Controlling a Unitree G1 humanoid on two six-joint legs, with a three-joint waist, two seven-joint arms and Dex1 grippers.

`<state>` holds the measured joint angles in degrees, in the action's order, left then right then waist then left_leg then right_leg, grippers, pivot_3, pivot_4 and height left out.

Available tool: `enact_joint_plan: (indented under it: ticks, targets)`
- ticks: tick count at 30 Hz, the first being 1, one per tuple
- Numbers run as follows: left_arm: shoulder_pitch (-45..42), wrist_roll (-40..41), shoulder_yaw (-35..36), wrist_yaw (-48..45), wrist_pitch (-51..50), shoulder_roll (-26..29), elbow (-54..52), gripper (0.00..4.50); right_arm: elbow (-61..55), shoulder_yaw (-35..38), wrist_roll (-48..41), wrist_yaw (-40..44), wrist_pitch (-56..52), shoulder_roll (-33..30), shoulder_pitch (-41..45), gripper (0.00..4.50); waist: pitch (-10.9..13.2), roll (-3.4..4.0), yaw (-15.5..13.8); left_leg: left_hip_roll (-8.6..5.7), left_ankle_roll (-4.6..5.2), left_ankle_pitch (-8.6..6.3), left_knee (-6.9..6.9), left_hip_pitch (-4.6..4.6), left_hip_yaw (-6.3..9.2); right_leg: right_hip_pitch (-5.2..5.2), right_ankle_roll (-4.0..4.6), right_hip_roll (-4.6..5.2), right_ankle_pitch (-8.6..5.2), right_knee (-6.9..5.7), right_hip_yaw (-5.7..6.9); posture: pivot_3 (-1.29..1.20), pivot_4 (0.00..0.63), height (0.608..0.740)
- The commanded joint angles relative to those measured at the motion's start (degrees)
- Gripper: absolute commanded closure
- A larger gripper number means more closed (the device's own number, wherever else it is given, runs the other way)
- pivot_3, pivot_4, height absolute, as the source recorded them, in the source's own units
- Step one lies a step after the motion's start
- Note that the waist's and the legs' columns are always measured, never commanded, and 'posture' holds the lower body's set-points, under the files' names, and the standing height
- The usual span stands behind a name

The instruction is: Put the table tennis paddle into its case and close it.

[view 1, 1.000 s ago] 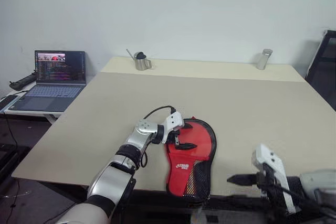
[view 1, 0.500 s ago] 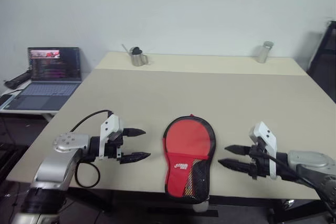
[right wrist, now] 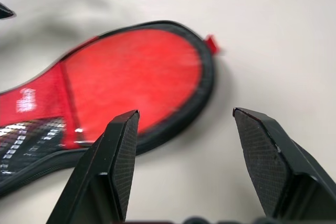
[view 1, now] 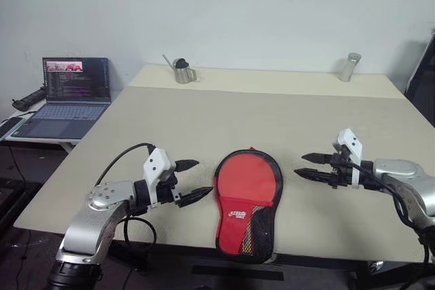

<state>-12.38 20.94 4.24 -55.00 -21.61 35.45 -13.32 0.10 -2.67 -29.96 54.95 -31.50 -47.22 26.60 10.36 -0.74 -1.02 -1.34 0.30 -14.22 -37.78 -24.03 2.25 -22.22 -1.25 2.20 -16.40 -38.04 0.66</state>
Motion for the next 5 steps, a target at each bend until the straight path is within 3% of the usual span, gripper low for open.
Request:
enact_joint_plan:
  ticks: [1,5]
  targets:
    - [0.26,-1.43,-1.13,2.5,2.44,-1.43,0.01,0.0,1.67,-0.53,3.09,1.74,3.36,1.0,2.22,1.39,0.0,0.0,0.26,0.0,0.0,0.0,0.0,0.02,-0.01,0.01,0.0,0.0,0.0,-0.02,-0.02,0.0,0.15,0.74]
    - [1.19,-2.23,-2.49,3.86,4.11,-3.14,0.2,0.0,4.9,-1.34,5.79,1.78,3.2,3.03,5.77,1.39,0.02,0.0,0.33,-0.01,-0.01,0.0,-0.08,0.02,-0.05,0.04,-0.01,0.01,0.01,-0.04,-0.06,0.0,0.15,0.74]
